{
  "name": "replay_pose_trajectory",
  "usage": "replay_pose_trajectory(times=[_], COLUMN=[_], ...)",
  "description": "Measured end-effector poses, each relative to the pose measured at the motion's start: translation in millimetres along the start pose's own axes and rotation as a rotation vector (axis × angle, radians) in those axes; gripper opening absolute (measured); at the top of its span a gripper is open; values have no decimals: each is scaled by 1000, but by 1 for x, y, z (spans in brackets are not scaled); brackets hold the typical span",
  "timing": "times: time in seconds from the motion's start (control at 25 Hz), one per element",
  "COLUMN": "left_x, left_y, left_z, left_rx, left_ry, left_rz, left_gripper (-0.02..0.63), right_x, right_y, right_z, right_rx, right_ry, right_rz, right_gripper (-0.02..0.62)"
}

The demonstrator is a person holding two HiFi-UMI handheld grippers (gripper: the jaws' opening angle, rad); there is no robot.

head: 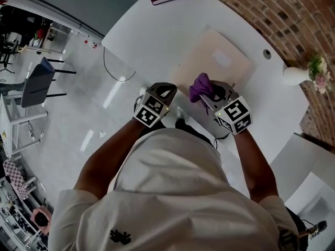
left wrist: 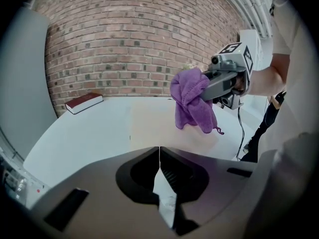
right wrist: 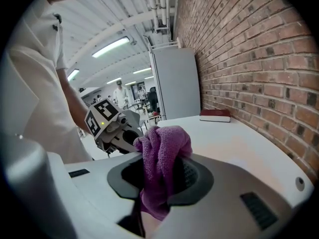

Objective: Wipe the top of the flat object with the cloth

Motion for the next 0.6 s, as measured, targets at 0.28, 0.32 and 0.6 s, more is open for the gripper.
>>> replay_pose_trajectory(times=[0.28,0.32,0.6], left_x=[-14,-16,-22], left_y=[15,17,22], left_z=[18,19,29], left_rx=[-34,-39,-64], left_ry=[37,46,99], left_rz=[38,42,91], left_gripper=[25,25,25], right_x=[7,7,8], right_y=[-8,-10,-7], right_z=[43,50,98], right_rx=[-51,-64,-168], right_ry=[0,-2,-24], right_rz=[-55,-68,-137], right_gripper=[117,118,117])
Point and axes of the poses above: the fingertips, and each gripper's own axes: z forward along the fingers, x to its right, y out of its underside, the point moved 6 cm from there along -z, backward along the fingers, and after that the axes turned 5 degrees about z, right-handed, at the moved point
